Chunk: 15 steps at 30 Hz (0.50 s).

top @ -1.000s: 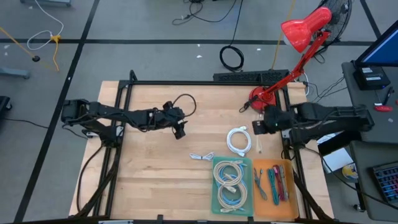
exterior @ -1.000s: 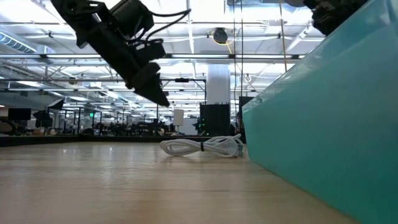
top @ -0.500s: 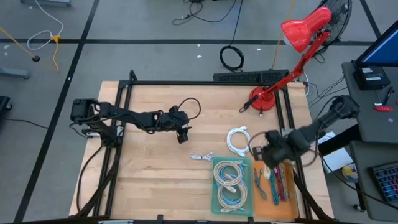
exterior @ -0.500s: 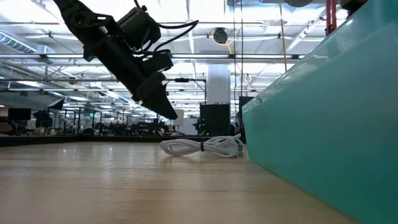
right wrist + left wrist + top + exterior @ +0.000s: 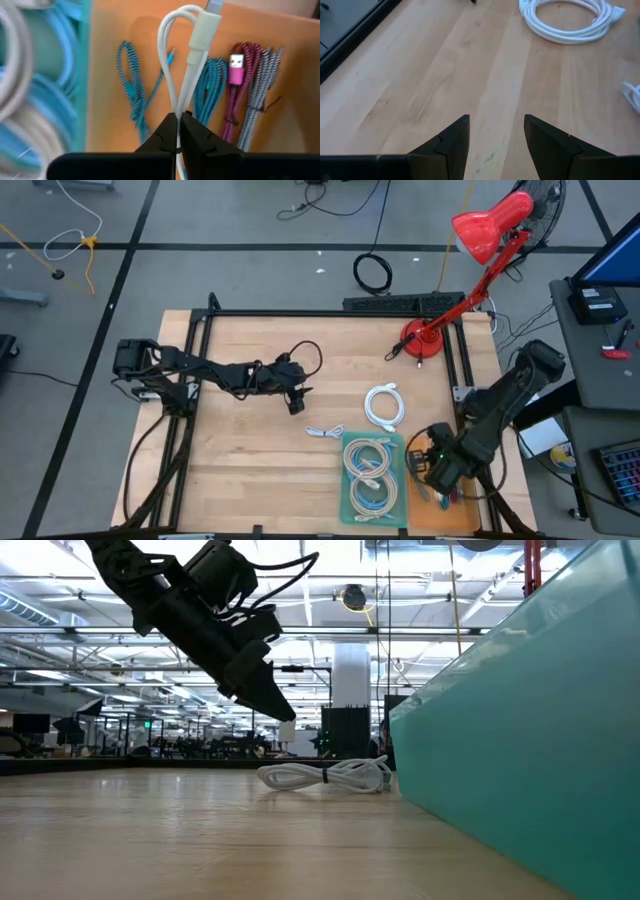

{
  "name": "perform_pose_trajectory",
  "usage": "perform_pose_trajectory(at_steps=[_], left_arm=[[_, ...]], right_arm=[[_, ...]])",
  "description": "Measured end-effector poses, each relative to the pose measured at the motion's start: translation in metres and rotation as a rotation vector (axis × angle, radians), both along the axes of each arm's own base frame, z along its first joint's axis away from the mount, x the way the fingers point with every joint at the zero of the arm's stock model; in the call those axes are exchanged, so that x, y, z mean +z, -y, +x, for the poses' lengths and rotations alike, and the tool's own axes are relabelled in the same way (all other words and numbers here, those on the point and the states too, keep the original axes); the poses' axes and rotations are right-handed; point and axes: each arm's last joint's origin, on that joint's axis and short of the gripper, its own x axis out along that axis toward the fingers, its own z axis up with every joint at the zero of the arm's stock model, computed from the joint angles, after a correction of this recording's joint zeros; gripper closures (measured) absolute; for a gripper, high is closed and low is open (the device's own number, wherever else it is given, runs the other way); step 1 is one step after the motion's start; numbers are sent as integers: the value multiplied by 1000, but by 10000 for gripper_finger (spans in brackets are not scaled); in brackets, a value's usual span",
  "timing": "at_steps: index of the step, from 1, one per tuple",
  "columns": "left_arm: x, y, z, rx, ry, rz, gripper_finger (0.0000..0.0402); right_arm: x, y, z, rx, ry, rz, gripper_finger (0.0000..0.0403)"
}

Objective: Pick & Place USB Port
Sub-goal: Put the brown charger cable into the orange bin

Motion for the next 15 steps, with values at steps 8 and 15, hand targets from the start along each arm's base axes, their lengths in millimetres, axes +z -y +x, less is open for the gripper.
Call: perform_pose_trajectory(at_steps=[8, 15], left_arm=[[0, 6, 1, -12, 6, -11, 211], [0, 12, 1, -31, 6, -11, 211]], right_arm=[[-19, -9, 9, 11, -51, -40, 403], [-32, -18, 14, 30, -115, 6, 403]])
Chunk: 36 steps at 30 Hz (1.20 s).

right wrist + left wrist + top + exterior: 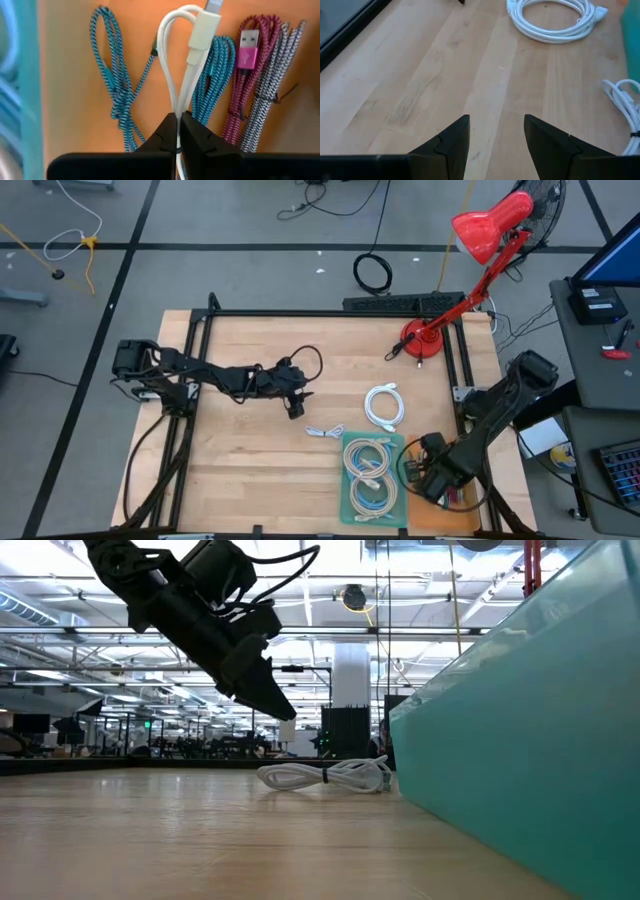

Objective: Pick & Place USB Port
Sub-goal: Put the brown charger cable into the orange bin

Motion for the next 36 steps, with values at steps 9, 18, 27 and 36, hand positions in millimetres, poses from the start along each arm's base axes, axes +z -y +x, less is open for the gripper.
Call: perform_pose_trajectory(at_steps=[9, 18, 27, 36], left_arm=[[0, 3, 0, -11, -4, 3, 211], [0, 4, 0, -19, -6, 10, 211], [0, 4, 0, -19, -5, 10, 211], [0, 5, 0, -23, -12, 10, 211]], right_arm=[[-19, -1, 3, -3, 52, 58, 403], [-36, 6, -4, -14, 1, 76, 403], [-35, 7, -5, -15, -10, 67, 403], [-35, 9, -2, 6, 2, 77, 364]])
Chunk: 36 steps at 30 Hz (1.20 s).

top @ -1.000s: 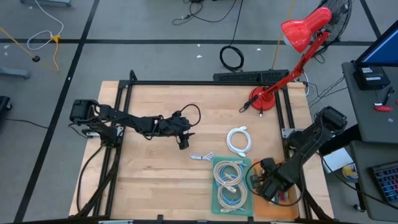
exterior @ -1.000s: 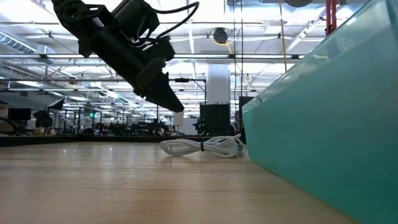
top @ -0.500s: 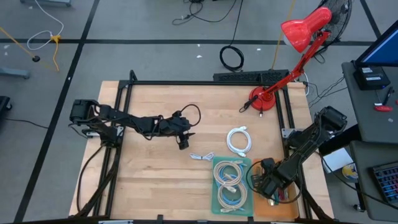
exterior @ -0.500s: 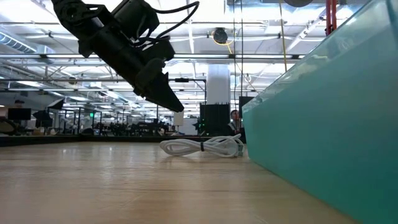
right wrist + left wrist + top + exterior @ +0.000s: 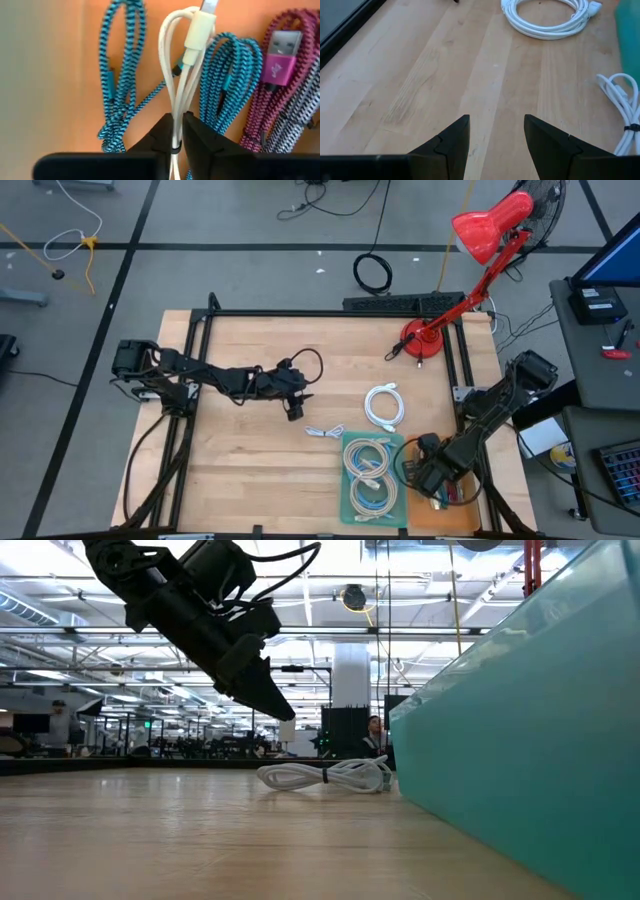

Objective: Pick & Place USB Port
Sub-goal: Put the brown charger cable into the orange bin, then put the white charger cable into the blue bin

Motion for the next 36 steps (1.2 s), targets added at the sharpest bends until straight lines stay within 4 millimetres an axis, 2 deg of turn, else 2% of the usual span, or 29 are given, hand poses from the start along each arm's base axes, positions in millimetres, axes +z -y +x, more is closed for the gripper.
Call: perform_pose_trajectory(at_steps=[6, 12, 16, 19, 24, 27, 31, 36], left_arm=[[0, 3, 0, -16, -1, 8, 211], [0, 3, 0, -15, -1, 8, 211], [0, 3, 0, -17, -2, 10, 211], [0, 3, 0, -18, -3, 11, 211], [0, 3, 0, -26, -5, 22, 211], [1, 3, 1, -32, 0, 31, 211], [3, 3, 2, -41, 27, 45, 211], [6, 3, 4, -43, 63, 50, 211]], right_arm=[[6, 7, 6, 34, 27, 23, 319], [20, 18, 1, 28, 44, 16, 282], [38, 29, -4, 17, 147, -19, 272], [56, 38, -6, 17, 321, -55, 272], [91, 52, -3, 58, 787, -226, 275], [113, 61, 0, 117, 997, -356, 275], [136, 72, 5, 276, 1136, -581, 275], [147, 87, 17, 455, 1110, -806, 275]])
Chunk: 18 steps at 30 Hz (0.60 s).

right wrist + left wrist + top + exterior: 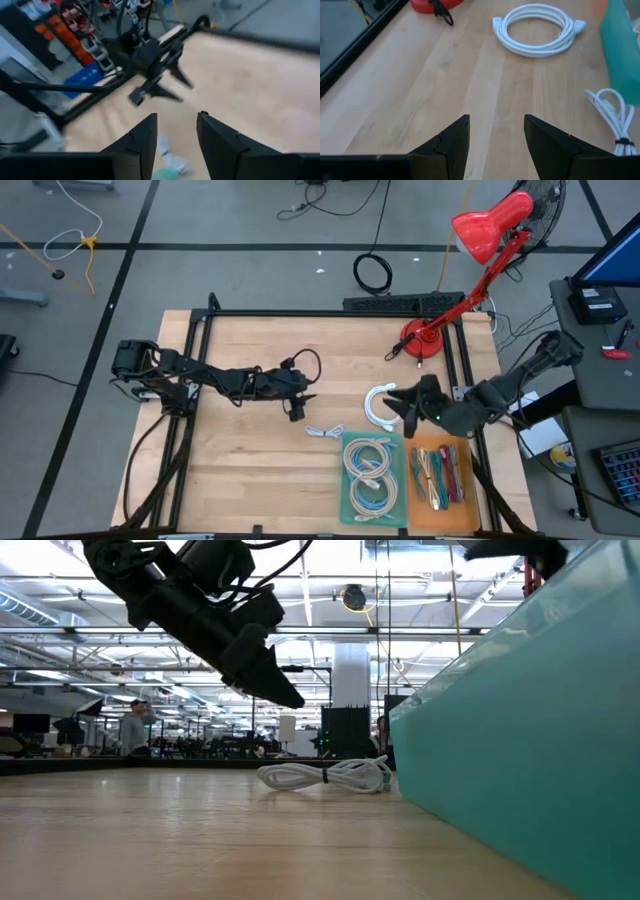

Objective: Pick & Place USB Port
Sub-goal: Put the white charger cable into the blue bin

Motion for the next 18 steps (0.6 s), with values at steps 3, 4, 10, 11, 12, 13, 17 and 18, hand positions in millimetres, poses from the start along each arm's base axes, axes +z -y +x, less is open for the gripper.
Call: perform_pose_trajectory(at_steps=[3, 4, 10, 11, 12, 13, 17, 18], left_arm=[[2, 0, 1, -3, 22, 5, 211], [3, -1, 2, -2, 31, 5, 211], [6, -4, 3, 12, 67, 1, 211], [6, -6, 3, 23, 69, -4, 211], [6, -9, 3, 36, 71, -11, 211], [5, -12, 3, 51, 71, -18, 211], [5, -23, 1, 100, 72, -46, 211], [5, -25, 1, 109, 73, -50, 211]], right_arm=[[0, 12, 6, -10, -55, -127, 275], [-1, 16, 8, -11, -75, -161, 275], [-7, 48, 17, -106, -189, -316, 275], [-10, 55, 18, -113, -210, -318, 275], [-13, 62, 19, -121, -233, -315, 275], [-16, 69, 19, -129, -258, -304, 275], [-34, 102, 17, -163, -352, -223, 275], [-39, 109, 16, -163, -374, -198, 275]])
